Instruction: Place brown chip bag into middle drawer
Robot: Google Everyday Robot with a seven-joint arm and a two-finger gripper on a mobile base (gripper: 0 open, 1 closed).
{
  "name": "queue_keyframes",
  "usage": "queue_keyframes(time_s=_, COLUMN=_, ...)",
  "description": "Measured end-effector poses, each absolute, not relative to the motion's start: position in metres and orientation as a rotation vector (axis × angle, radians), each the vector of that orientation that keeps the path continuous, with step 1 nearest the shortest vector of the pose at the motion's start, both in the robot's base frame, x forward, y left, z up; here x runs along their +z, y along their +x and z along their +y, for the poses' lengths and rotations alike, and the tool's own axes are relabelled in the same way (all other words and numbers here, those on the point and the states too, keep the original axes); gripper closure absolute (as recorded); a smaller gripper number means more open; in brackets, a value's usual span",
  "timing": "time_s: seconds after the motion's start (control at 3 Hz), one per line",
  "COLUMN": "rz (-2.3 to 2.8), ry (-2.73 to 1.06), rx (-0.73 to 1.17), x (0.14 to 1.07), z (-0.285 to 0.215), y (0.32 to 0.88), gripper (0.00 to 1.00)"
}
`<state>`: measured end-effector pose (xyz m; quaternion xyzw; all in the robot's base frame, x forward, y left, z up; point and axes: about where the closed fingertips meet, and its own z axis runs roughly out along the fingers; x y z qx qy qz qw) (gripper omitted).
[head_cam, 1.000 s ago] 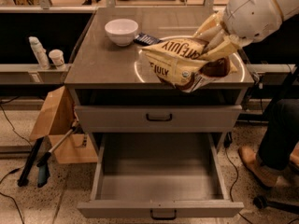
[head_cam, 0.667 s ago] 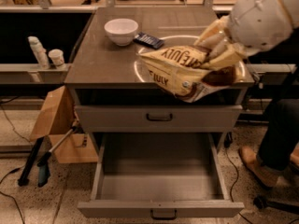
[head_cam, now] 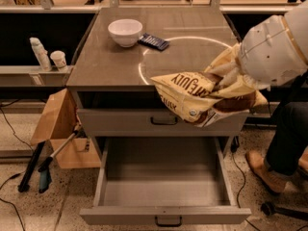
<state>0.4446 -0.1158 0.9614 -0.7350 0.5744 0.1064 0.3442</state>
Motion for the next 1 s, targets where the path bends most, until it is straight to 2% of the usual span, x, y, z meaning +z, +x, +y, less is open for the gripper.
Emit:
queue_keyframes(time_s=0.67, rz=1.660, ry=-1.838, rx=0.157, x=0.906, z=-0.154, y=0.454, gripper=1.00)
queue_keyframes(time_s=1.0, rz=1.700, ry=-1.819, rx=0.183, x=0.880, z=-0.166, y=0.457, gripper=1.00)
